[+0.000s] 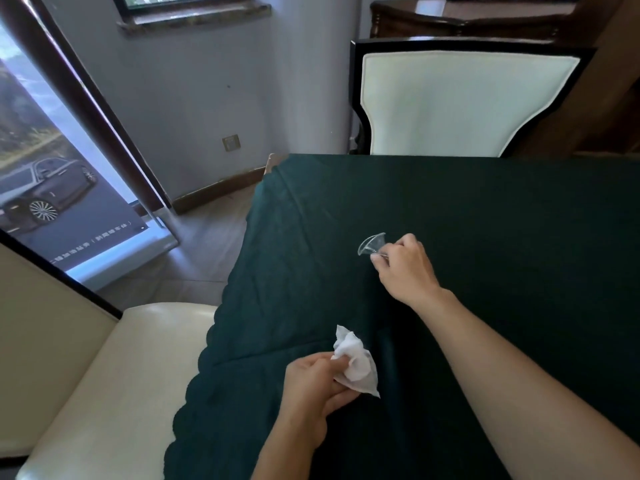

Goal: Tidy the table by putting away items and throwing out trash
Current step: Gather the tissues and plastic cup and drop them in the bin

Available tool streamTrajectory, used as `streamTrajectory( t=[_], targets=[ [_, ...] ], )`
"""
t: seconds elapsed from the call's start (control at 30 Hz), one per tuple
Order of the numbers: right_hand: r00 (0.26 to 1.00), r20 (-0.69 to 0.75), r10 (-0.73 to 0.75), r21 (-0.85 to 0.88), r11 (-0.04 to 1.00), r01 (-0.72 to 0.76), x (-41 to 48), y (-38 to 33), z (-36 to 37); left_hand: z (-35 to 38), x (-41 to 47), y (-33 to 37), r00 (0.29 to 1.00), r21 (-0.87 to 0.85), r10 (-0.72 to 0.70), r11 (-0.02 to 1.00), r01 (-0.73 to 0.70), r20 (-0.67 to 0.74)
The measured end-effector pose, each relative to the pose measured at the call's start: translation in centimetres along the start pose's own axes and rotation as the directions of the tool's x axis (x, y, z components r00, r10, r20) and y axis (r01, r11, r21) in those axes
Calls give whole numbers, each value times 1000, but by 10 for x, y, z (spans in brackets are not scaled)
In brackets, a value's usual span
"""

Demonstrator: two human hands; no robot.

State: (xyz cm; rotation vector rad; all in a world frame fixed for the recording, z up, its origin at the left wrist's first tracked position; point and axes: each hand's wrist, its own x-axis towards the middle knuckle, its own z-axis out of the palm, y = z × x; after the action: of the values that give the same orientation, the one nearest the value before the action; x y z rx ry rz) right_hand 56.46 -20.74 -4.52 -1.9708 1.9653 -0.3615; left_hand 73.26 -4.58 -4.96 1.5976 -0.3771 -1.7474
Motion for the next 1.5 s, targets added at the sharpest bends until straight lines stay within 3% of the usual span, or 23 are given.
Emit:
streamTrajectory(
  t=[0.23,0.37,0.47,0.53,0.6,0.7,0.83,1.03,1.17,1.4,1.5],
  targets=[
    [966,194,172,223,951,-214,-79,14,-30,4,-2,4,997,-21,-38,999,37,-64],
    [965,181,188,314,919,-238,-125,19,-44,15,-6,3,990,77,41,997,-31,-135],
    [958,158,240,593,753,-287,-153,17,-56,32,-23,-3,976,176,135,979,-104,-171],
    [950,181,254,754,584,-300,-171,11,-70,43,-43,-7,982,119,145,984,-130,-124],
    [957,206,206,845,456,-280,-192,6,-89,54,-68,-7,989,35,135,991,-133,-58],
    [964,229,137,885,383,-265,-226,0,-122,65,-112,0,985,-28,148,989,-146,94],
    [969,232,85,898,365,-246,-275,-3,-178,75,-179,15,940,-83,196,980,-180,280],
    [995,94,43,872,479,-103,-363,-22,-268,90,-303,38,813,-43,253,961,-272,524],
    [988,-67,141,873,487,-10,-440,-36,-312,94,-390,28,678,-146,264,963,-227,686],
    [903,-271,333,848,526,61,-576,-43,-342,105,-500,-35,462,-42,268,896,-443,845],
    [854,-358,377,780,623,52,-638,-31,-352,118,-536,-70,403,4,224,871,-492,887]
  ],
)
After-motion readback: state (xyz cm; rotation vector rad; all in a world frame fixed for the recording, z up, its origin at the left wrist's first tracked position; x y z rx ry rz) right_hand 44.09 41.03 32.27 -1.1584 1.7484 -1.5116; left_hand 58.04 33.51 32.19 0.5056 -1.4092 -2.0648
